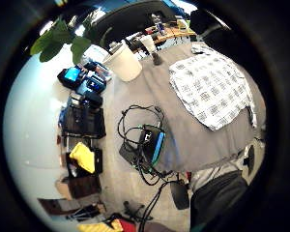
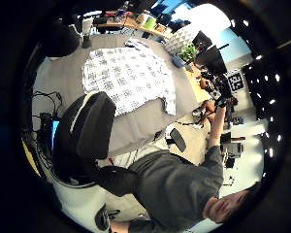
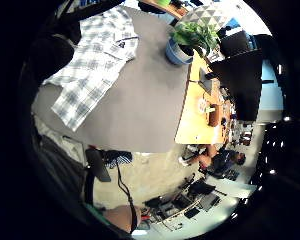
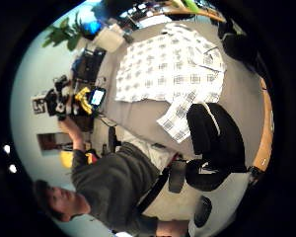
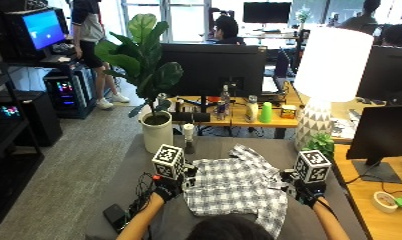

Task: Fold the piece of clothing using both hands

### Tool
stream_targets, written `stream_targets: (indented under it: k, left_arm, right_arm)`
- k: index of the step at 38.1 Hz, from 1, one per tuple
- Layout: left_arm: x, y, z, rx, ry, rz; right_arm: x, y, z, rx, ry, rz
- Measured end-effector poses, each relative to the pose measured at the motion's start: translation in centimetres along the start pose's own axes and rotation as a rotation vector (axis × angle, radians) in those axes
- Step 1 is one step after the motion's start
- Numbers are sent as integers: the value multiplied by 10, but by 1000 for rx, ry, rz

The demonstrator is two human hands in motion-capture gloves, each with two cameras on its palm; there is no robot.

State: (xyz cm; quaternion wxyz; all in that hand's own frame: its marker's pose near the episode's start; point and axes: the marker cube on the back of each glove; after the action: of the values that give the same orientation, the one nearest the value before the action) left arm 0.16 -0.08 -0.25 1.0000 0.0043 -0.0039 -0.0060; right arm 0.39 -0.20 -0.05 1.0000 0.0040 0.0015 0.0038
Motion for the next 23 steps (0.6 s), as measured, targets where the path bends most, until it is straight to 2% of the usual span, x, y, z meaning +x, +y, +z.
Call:
stream_targets:
  k: [10, 23]
  left_arm:
    - [0, -7, 2, -15, -20, -9]
    - [-4, -23, 24, -84, 81, -23]
  right_arm:
    - [14, -4, 2, 25, -24, 22]
    - [21, -29, 18, -63, -19, 52]
